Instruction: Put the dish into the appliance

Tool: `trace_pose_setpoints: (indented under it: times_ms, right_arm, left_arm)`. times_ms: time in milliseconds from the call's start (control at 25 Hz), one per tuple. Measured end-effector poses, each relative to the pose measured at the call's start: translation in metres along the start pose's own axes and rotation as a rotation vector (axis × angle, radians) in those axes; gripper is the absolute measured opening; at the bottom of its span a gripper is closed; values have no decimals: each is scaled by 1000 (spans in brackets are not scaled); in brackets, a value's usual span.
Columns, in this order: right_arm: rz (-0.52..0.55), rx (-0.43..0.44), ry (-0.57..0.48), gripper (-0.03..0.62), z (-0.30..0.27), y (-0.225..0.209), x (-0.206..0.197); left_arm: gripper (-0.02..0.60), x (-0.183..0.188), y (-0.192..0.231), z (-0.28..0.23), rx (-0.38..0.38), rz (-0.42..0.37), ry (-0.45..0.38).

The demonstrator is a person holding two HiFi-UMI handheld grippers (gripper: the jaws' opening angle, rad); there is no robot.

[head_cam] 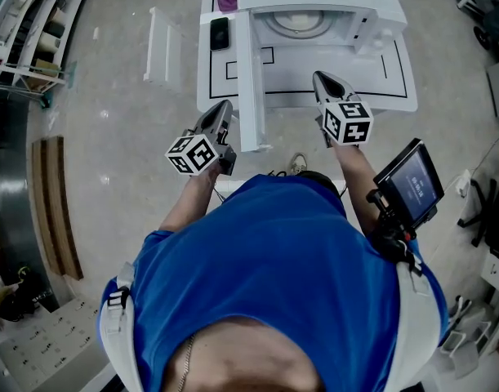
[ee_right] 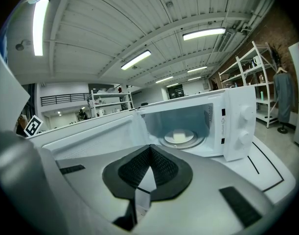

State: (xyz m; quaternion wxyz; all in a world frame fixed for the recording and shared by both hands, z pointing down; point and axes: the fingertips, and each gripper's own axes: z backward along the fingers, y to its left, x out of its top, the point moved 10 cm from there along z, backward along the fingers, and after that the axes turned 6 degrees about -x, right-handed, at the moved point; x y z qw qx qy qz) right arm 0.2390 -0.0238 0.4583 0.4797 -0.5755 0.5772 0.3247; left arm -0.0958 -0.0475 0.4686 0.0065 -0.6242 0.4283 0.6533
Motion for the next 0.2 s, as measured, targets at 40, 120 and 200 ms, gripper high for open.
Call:
trace_pose_setpoints:
  times_ms: [40, 120, 200]
  right_arm:
    - [3, 0, 0, 2, -1, 0, 1]
    - [8, -1, -1, 2, -1, 1, 2]
    - [14, -1, 0, 2, -2, 2, 3]
  left_arm:
    - [6, 1, 1, 0, -2, -2, 0]
    - [6, 3, 2, 0, -4, -4, -3]
    - [6, 4, 2, 0, -6, -6, -6]
